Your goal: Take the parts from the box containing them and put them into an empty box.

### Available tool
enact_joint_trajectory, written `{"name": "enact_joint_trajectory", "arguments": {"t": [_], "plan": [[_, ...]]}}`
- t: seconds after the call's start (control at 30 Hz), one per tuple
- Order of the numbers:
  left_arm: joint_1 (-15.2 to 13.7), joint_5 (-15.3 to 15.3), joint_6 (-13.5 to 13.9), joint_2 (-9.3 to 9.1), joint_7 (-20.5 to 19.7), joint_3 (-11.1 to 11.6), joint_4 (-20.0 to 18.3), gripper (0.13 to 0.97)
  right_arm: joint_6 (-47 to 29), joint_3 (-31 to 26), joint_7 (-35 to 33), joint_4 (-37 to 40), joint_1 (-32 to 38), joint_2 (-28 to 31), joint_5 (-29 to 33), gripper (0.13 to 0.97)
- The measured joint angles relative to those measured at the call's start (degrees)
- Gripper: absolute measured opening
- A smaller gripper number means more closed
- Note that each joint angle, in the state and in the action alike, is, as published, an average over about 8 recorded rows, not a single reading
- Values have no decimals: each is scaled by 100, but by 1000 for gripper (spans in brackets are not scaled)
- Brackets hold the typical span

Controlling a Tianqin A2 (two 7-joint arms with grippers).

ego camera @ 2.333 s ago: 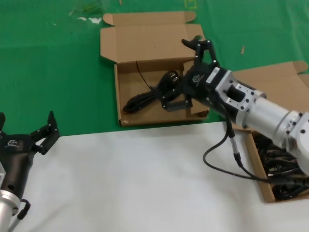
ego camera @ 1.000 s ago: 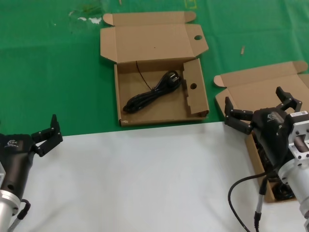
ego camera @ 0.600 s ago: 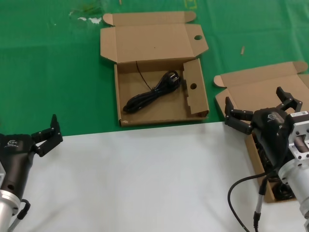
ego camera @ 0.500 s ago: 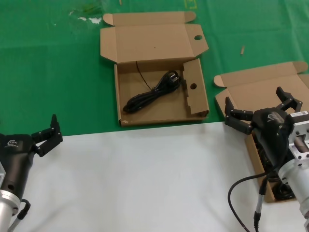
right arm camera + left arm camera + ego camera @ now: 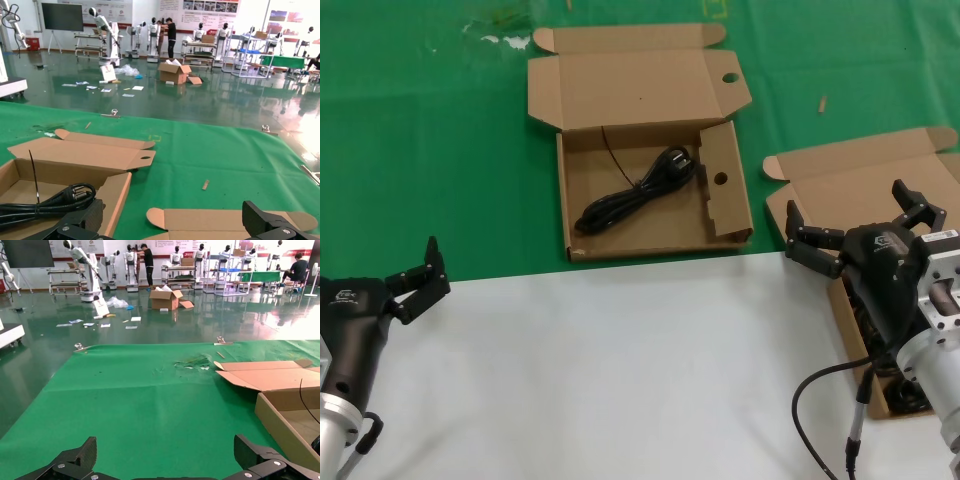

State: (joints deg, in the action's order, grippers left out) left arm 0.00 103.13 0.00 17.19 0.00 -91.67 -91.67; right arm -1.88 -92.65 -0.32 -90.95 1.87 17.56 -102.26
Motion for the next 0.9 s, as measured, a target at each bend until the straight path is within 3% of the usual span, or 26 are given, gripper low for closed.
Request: {"name": "enact_joint_trajectory", "arguments": {"t": [0.9], "plan": [[0, 0, 0, 0, 0, 0, 0, 966, 0, 0, 0, 0, 0, 0, 0, 966]]}}
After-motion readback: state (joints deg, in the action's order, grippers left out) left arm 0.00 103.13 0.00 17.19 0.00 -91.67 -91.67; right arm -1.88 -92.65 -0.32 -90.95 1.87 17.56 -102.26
